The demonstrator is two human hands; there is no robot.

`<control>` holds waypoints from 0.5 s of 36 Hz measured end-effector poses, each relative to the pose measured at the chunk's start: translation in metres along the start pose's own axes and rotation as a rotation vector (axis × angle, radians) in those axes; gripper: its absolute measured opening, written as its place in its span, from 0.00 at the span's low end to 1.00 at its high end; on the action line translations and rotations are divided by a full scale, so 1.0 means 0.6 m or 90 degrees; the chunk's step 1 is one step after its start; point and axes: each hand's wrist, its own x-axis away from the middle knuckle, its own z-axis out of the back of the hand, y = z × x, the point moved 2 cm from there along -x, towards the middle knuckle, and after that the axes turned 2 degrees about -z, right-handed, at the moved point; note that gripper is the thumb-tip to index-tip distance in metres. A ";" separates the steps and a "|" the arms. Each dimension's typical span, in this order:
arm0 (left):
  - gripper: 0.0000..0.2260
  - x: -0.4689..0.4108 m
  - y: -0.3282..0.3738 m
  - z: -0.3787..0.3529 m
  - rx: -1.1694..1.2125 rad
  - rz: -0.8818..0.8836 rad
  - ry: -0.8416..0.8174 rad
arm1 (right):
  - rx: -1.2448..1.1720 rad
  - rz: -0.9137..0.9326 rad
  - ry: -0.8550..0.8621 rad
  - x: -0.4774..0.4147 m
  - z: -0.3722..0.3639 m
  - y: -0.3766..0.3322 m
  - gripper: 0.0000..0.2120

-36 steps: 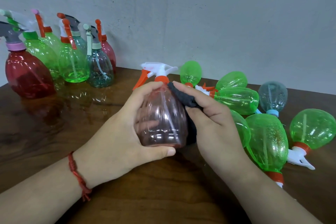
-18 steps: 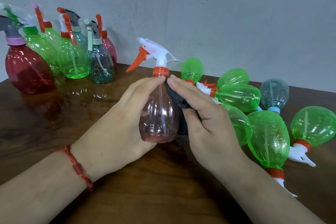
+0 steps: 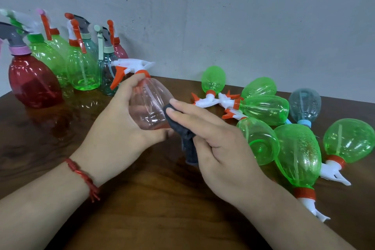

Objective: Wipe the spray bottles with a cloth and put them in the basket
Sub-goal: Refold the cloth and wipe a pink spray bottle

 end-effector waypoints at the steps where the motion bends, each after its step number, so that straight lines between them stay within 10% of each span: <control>1: 0.54 0.002 0.000 -0.001 -0.017 -0.011 -0.009 | 0.003 -0.005 0.003 0.000 0.000 0.000 0.28; 18: 0.53 0.026 0.017 -0.027 -0.158 -0.206 -0.158 | -0.241 -0.215 0.129 -0.012 0.017 0.030 0.26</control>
